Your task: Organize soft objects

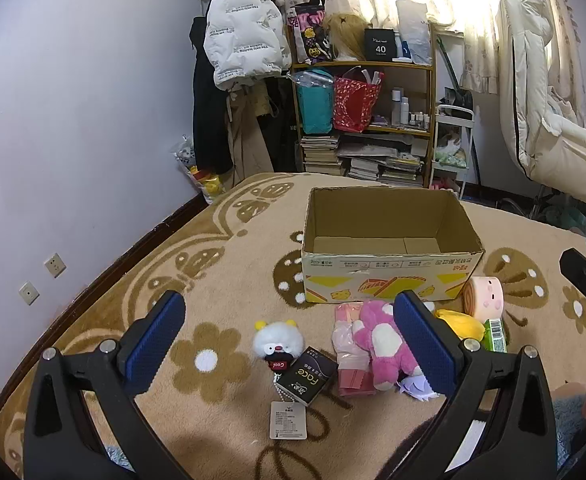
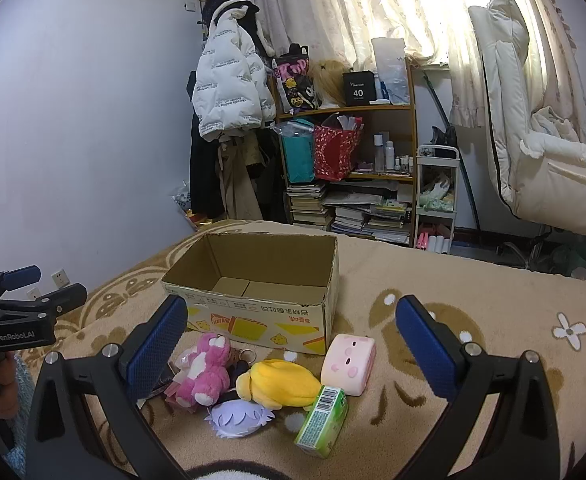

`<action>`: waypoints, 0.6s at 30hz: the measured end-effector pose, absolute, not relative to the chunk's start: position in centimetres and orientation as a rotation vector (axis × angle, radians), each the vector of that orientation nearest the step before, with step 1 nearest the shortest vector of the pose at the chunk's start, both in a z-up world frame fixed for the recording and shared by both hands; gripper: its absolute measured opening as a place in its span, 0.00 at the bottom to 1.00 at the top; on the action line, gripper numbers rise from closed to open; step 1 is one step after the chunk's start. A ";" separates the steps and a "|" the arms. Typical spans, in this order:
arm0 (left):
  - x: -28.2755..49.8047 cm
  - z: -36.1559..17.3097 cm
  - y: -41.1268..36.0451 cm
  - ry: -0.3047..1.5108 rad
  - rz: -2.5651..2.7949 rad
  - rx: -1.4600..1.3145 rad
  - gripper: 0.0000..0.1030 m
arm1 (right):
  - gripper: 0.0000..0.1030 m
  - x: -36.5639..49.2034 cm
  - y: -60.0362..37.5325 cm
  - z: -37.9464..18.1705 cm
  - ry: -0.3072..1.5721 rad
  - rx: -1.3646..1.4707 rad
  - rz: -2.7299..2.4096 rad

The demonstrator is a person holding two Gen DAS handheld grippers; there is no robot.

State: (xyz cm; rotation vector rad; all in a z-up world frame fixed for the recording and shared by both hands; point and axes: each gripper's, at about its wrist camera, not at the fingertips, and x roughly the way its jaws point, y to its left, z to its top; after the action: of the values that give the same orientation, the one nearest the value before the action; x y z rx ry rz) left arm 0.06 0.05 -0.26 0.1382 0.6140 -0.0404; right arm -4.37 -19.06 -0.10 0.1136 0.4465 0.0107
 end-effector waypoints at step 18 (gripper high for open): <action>0.0 -0.1 0.1 0.613 -0.045 0.144 1.00 | 1.00 -4.4 -19.0 -0.1 0.450 0.112 0.013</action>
State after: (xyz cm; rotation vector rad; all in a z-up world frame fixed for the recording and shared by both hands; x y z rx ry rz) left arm 0.01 0.10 -0.14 0.1443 0.6129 -0.0455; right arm -4.37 -18.97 -0.10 0.1123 0.4499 0.0134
